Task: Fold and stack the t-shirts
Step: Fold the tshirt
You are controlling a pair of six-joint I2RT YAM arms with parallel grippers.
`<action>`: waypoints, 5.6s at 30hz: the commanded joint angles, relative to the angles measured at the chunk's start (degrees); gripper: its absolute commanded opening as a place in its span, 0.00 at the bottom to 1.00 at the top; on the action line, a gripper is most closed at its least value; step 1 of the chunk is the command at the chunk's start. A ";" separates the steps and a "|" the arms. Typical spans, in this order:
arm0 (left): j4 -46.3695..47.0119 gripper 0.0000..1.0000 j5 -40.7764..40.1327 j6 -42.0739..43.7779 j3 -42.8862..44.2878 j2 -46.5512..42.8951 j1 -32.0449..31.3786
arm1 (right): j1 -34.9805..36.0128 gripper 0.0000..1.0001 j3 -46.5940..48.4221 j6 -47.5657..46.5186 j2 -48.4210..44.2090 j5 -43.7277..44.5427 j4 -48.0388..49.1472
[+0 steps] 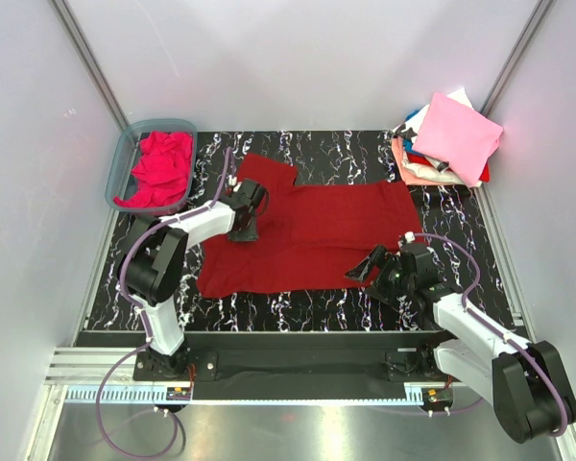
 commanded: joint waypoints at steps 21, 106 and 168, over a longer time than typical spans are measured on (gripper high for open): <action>-12.31 0.50 0.03 4.46 26.18 8.09 9.50 | 0.44 0.93 2.25 -0.36 1.05 -0.84 2.67; -3.79 0.00 34.84 3.40 37.74 14.78 11.89 | -16.53 0.83 94.25 -24.00 67.02 20.07 -45.66; -9.85 0.00 27.46 5.25 28.25 -2.18 10.66 | -17.58 0.03 93.22 -26.29 67.24 26.06 -46.72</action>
